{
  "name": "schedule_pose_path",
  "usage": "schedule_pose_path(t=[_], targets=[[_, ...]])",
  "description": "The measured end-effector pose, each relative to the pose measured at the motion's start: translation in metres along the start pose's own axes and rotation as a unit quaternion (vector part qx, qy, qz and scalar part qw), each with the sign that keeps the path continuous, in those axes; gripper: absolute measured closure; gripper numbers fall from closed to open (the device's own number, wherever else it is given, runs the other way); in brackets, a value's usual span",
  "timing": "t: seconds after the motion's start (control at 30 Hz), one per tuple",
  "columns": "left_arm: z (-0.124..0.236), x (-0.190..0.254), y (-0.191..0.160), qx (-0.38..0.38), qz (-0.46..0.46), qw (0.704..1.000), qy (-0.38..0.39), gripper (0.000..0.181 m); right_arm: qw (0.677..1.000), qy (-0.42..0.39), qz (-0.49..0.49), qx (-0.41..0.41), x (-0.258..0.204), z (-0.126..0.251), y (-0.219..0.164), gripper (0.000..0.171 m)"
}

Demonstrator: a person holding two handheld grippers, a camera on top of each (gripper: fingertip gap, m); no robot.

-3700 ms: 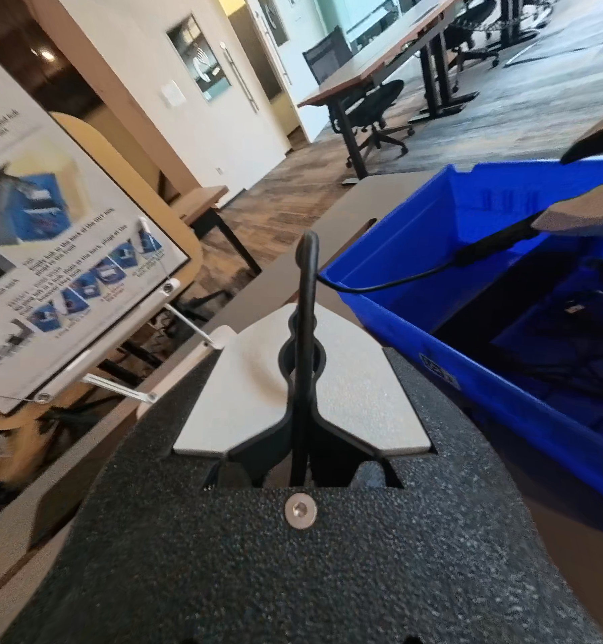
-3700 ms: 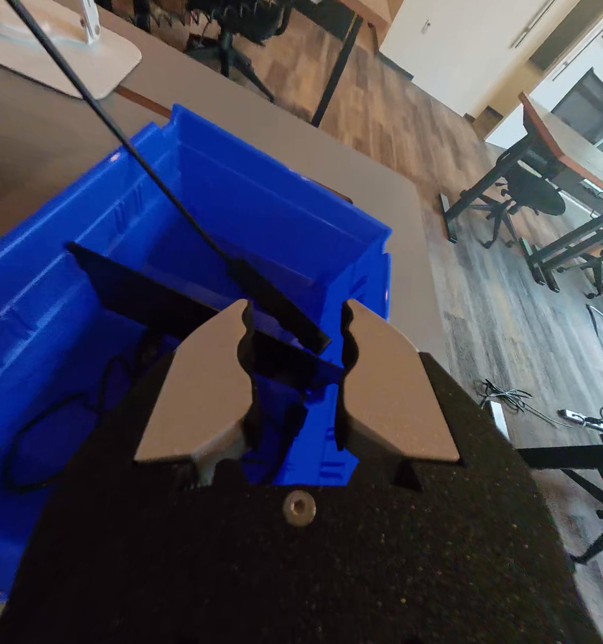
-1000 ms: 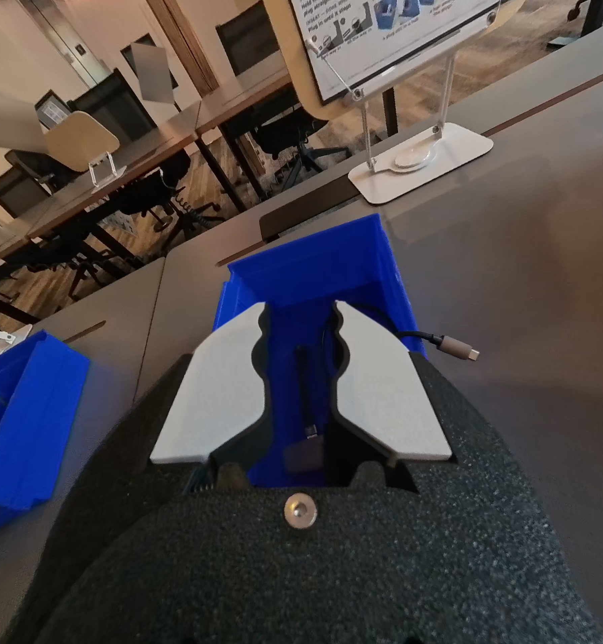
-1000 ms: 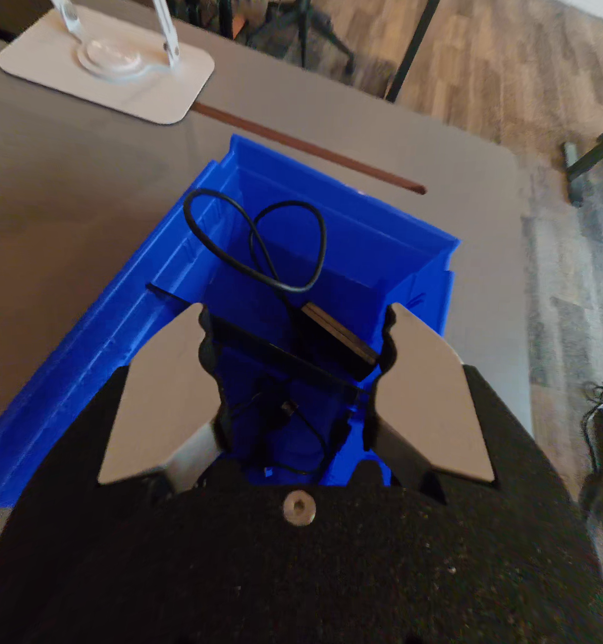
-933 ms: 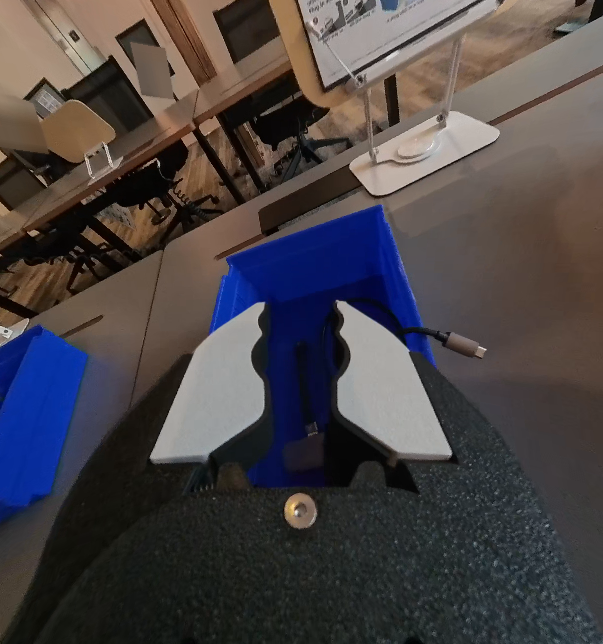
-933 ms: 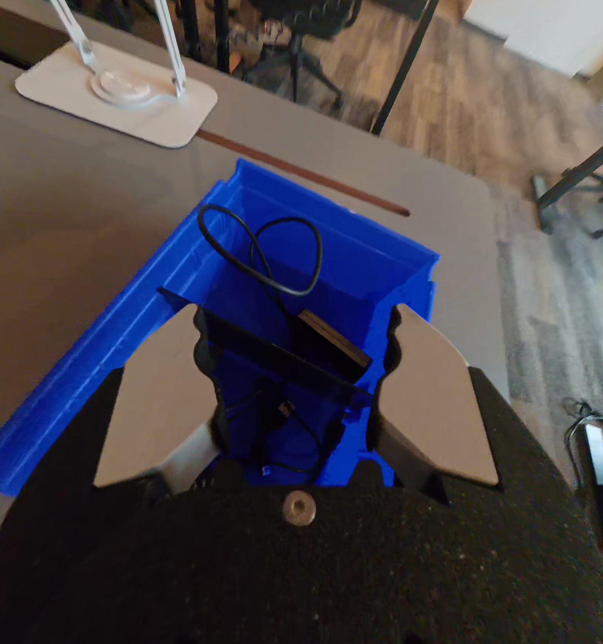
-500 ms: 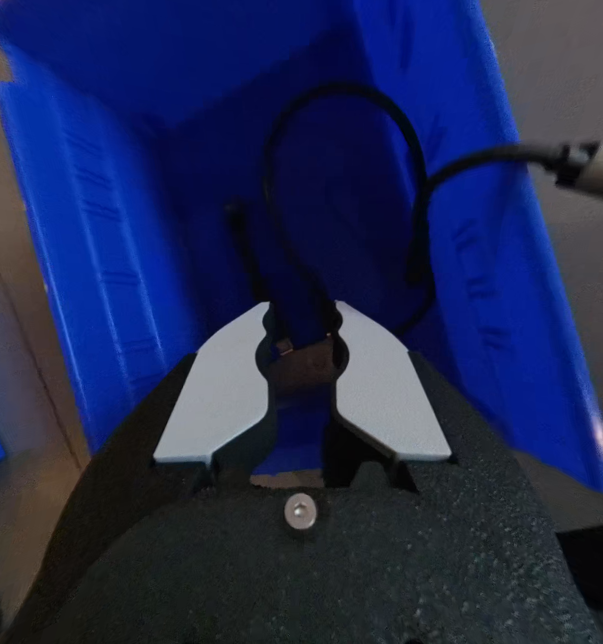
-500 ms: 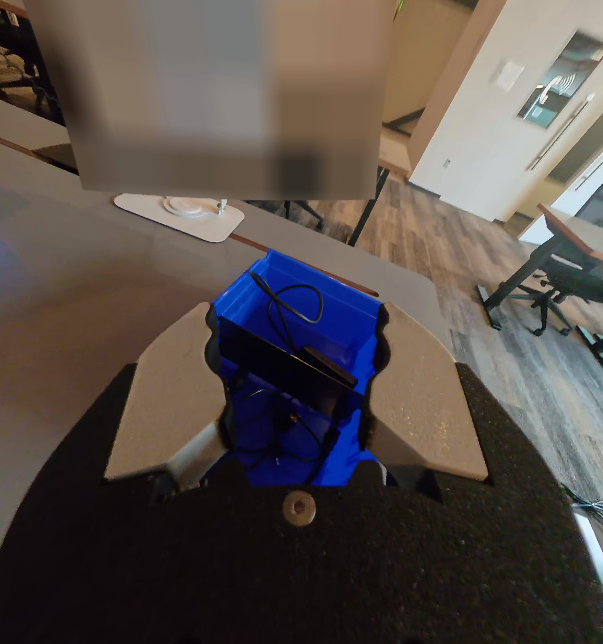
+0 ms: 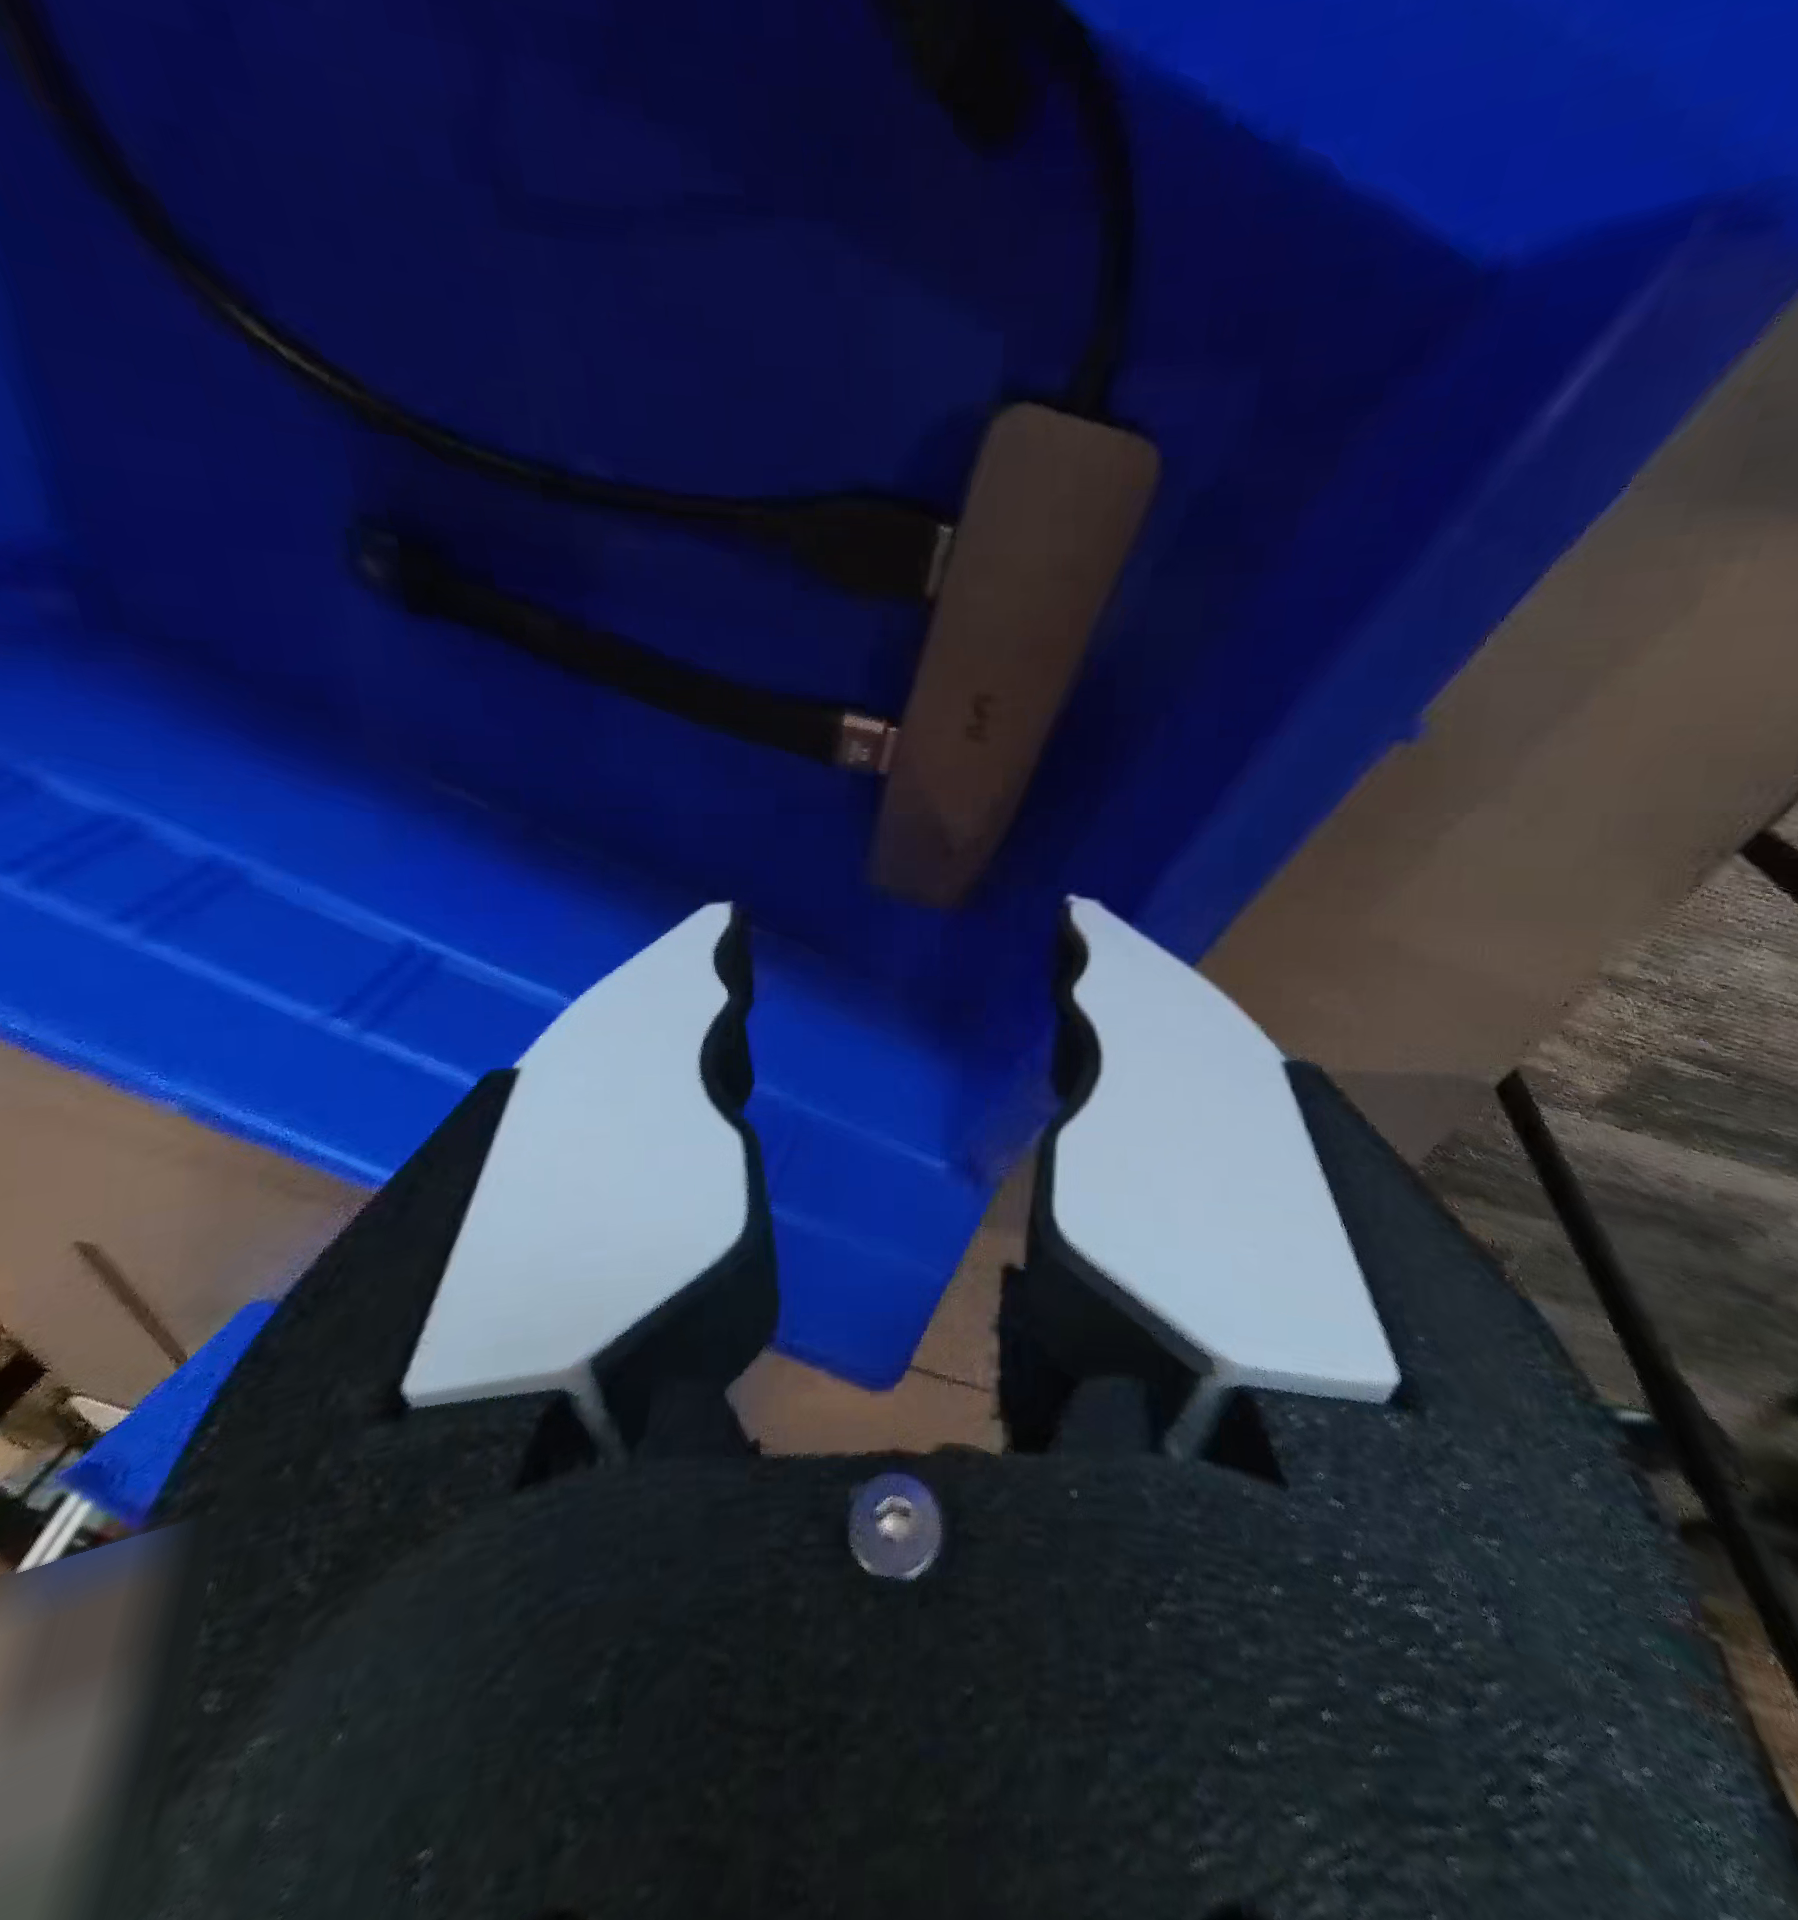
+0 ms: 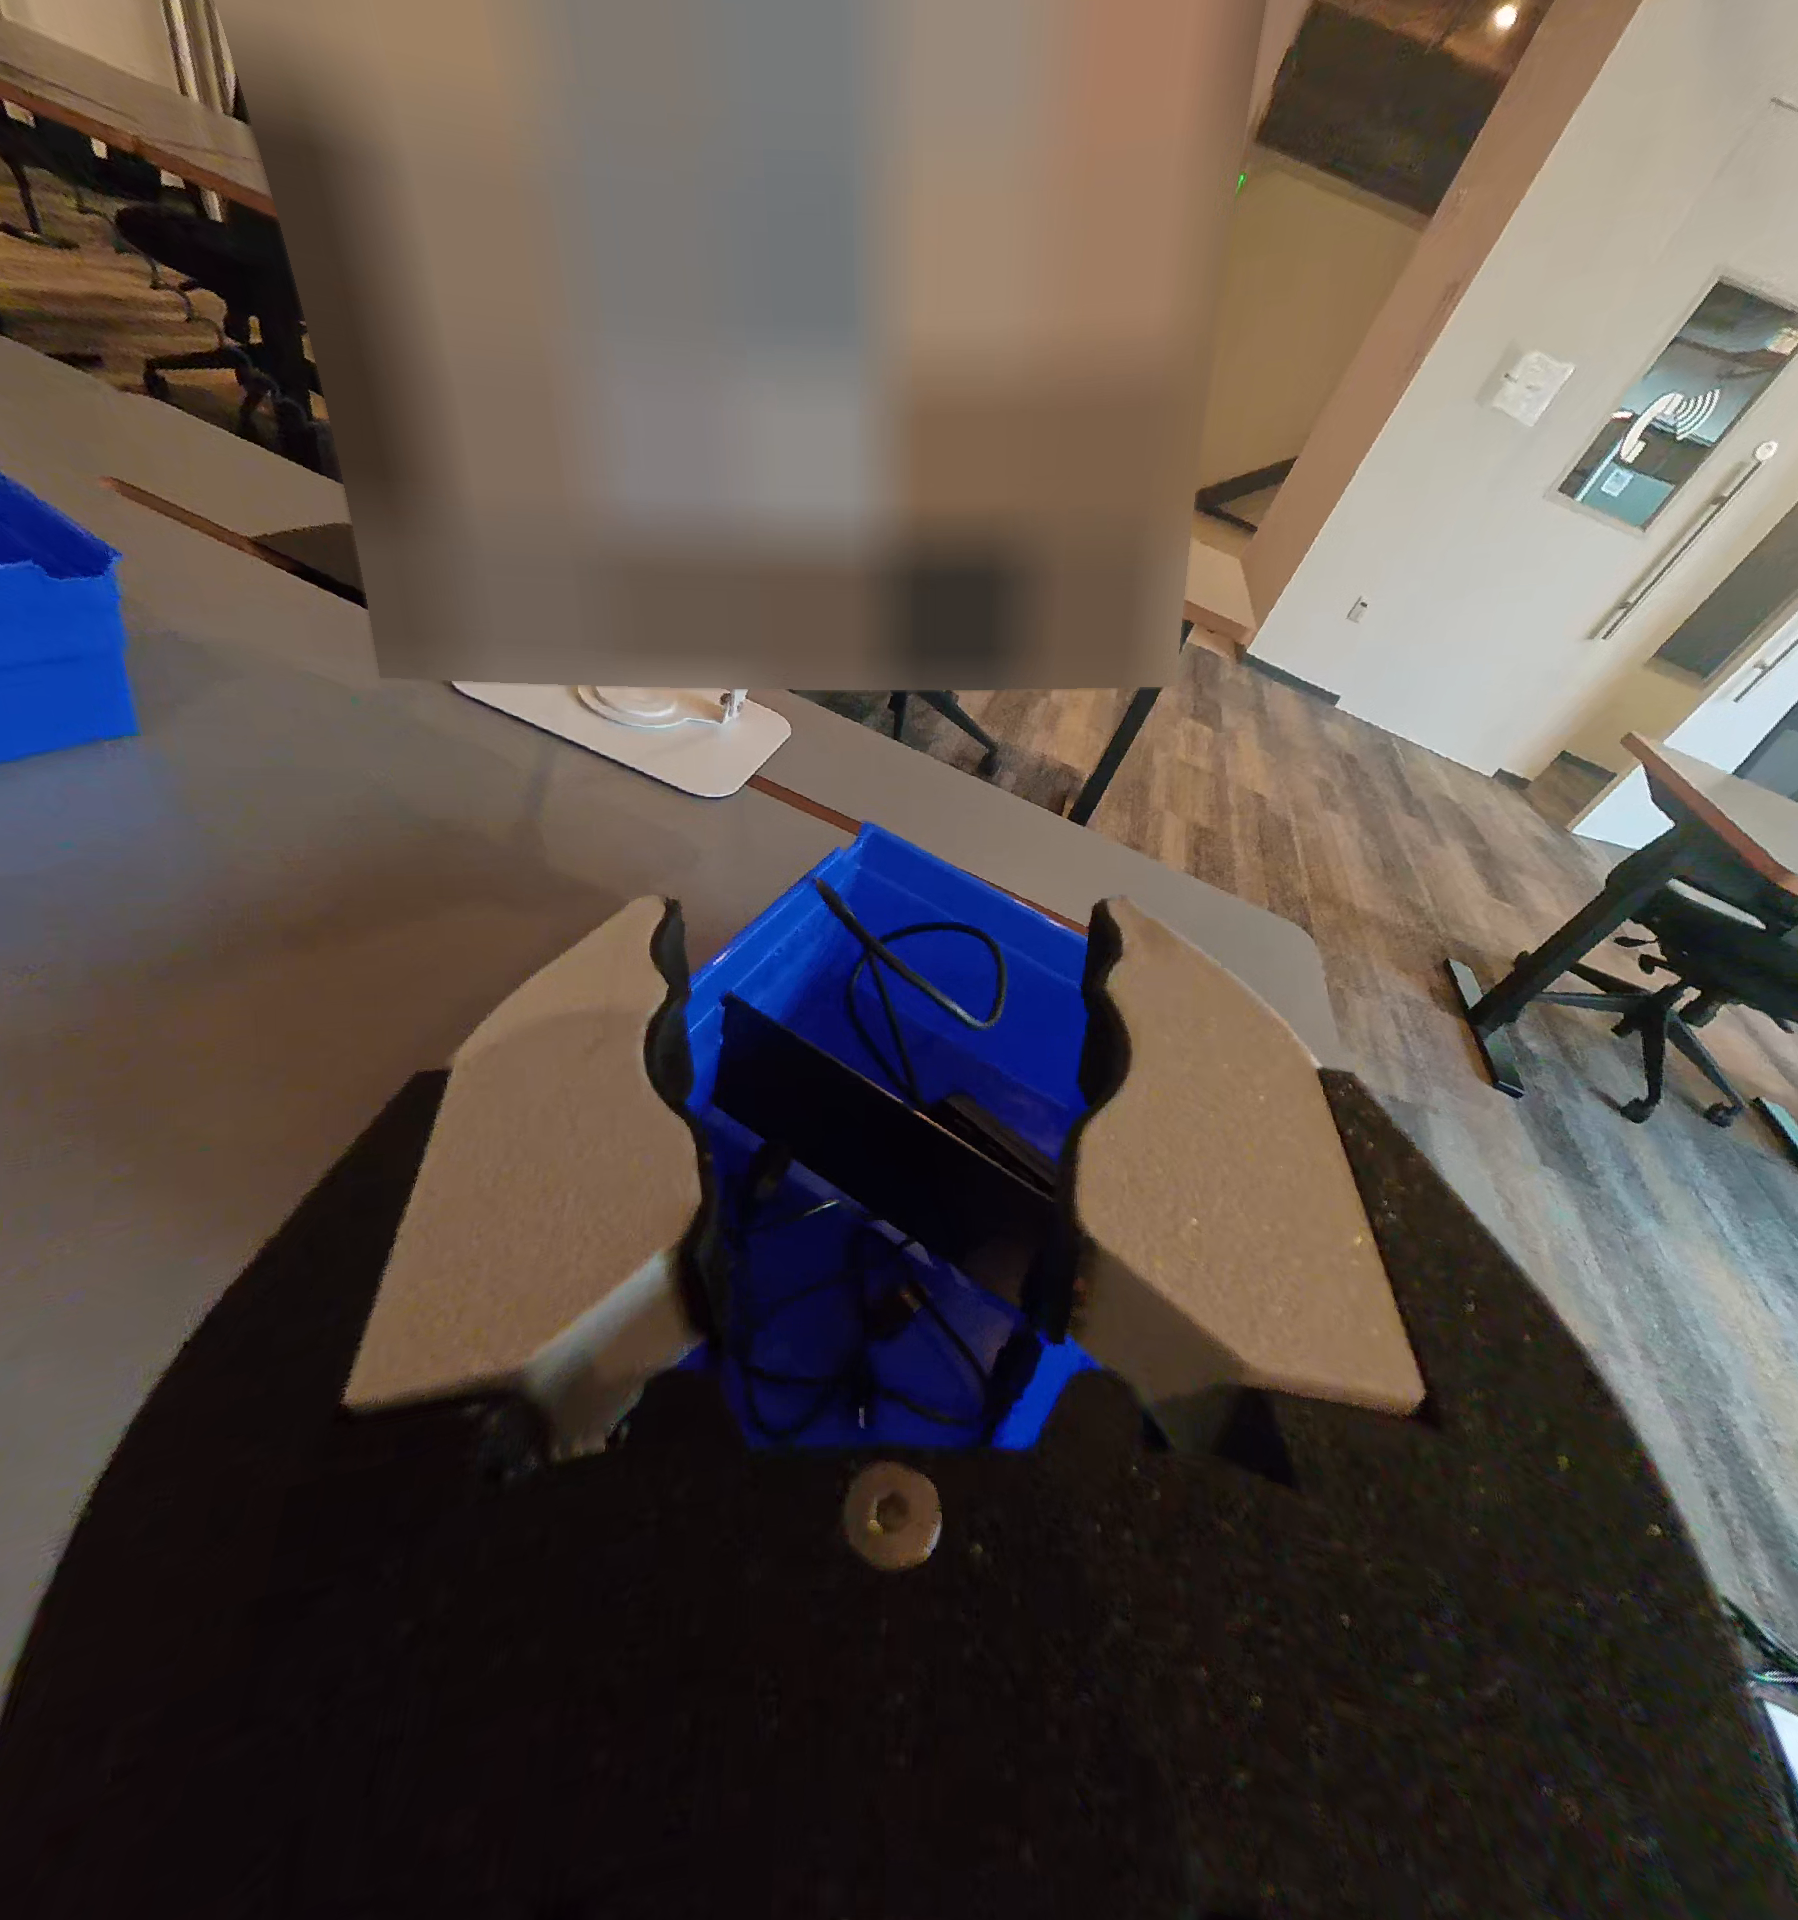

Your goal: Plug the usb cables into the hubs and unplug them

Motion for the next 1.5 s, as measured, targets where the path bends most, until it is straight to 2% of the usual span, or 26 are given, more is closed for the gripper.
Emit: schedule_pose_path(t=[0.13, 0.27, 0.57, 0.67, 0.7, 0.87, 1.0, 1.1, 1.2, 1.4, 1.47, 1.5], targets=[[-0.025, -0.005, -0.001, -0.032, -0.021, 0.999, 0.025, 0.131, 1.0, -0.003, 0.002, 0.016, 0.001, 0.006, 0.006, 0.103], [-0.043, 0.001, 0.003, -0.035, -0.02, 0.999, 0.005, 0.135, 1.0, -0.009, -0.003, 0.023, 0.004, 0.007, 0.006, 0.106], [-0.056, 0.003, 0.007, -0.058, 0.001, 0.997, -0.056, 0.134, 1.0, -0.009, 0.0, 0.019, 0.005, 0.006, 0.004, 0.106], [-0.057, 0.006, 0.007, -0.064, 0.014, 0.994, -0.088, 0.139, 1.0, -0.022, 0.007, 0.018, 0.008, 0.01, 0.003, 0.106], [-0.056, 0.009, 0.007, -0.059, 0.015, 0.994, -0.095, 0.146, 0.999, -0.027, 0.008, 0.019, 0.011, 0.012, 0.003, 0.106], [-0.051, -0.001, -0.001, -0.029, 0.001, 1.0, -0.002, 0.147, 0.999, -0.03, -0.004, 0.044, 0.015, 0.021, 0.009, 0.111], [-0.014, -0.022, -0.007, 0.05, 0.05, 0.992, 0.109, 0.148, 0.998, -0.003, 0.003, 0.056, -0.003, 0.018, 0.017, 0.115], [0.031, -0.038, -0.007, 0.131, 0.096, 0.963, 0.215, 0.149, 0.996, 0.061, 0.013, 0.071, -0.039, 0.009, 0.027, 0.12], [0.073, -0.044, 0.002, 0.198, 0.127, 0.919, 0.316, 0.149, 0.98, 0.177, 0.009, 0.089, -0.094, 0.001, 0.037, 0.12], [0.129, -0.028, 0.039, 0.272, 0.131, 0.84, 0.451, 0.149, 0.914, 0.395, -0.031, 0.09, -0.207, 0.001, 0.045, 0.122], [0.155, -0.018, 0.057, 0.313, 0.128, 0.799, 0.498, 0.15, 0.879, 0.465, -0.056, 0.083, -0.243, 0.004, 0.046, 0.119], [0.169, -0.011, 0.067, 0.338, 0.12, 0.779, 0.515, 0.175, 0.859, 0.5, -0.074, 0.079, -0.26, 0.006, 0.047, 0.116]])
Point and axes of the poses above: each gripper's, where its closed fingertips meet, z back along the fingers, y out of its top, x = y × z across the jaws, the point moved 1 cm from there along z, back along the fingers, and after that the axes turned 5 degrees about -x, right-handed, at the moved point
